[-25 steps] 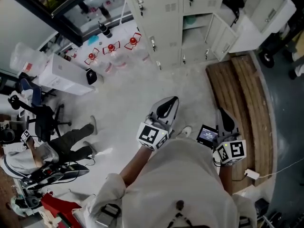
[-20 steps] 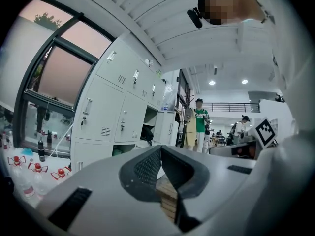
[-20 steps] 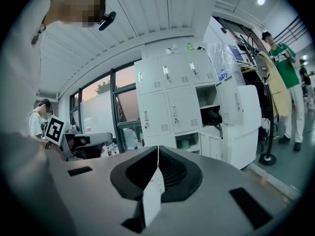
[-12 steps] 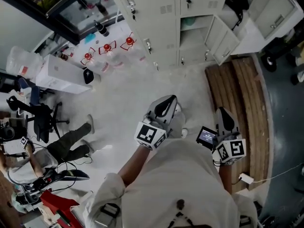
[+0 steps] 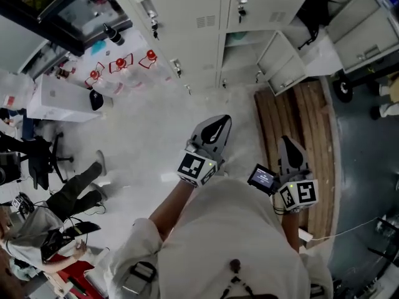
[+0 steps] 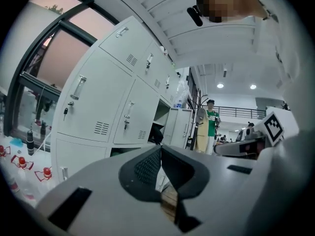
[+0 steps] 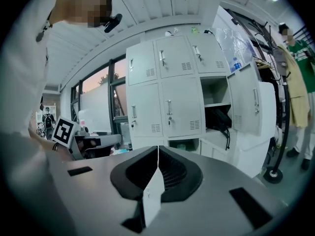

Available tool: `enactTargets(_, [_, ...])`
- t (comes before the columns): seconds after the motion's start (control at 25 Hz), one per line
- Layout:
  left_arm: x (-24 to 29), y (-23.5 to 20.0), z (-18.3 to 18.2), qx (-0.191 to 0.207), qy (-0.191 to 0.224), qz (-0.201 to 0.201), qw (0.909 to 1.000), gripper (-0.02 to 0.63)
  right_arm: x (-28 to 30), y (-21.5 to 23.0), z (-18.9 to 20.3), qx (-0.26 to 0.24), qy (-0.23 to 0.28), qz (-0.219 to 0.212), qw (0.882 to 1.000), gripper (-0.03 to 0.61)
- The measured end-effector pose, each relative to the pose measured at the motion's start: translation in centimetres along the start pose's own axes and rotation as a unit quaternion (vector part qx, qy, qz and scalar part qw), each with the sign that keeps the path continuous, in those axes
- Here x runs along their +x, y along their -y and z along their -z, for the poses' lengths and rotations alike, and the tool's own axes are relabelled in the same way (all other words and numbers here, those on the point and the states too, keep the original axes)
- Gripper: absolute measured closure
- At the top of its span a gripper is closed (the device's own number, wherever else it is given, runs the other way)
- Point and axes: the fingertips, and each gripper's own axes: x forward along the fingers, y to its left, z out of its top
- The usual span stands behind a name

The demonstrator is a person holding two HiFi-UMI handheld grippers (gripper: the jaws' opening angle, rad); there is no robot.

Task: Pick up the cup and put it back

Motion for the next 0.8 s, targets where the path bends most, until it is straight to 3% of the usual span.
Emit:
enactTargets(0.24, [5.1, -2.0, -1.9, 0.012, 0.007, 0.037, 0.9992, 0.604, 3.8, 3.4, -2.7, -0.002, 0.018, 0.026, 0.999, 0.552])
enactTargets(0.4, [6.8, -3.8, -3.3, 0.013, 0.015, 0.033, 0.9993, 0.604, 5.8, 4.4, -3.4, 0.002, 0.017, 0.027, 0.999, 0.552])
enactTargets(0.6, [7.7, -5.3, -3.4, 0.003, 0.023, 0.01, 0.9997, 0.604, 8.5, 5.1, -3.5, 0.002, 0.008, -0.001, 1.0, 0.552])
enactTargets(0.8, [8.4, -5.2, -3.2, 0.005, 0.031, -0.025, 0.9992, 0.604, 10.8, 6.0, -4.3, -0.013, 0.01, -0.06, 0.998, 0.552])
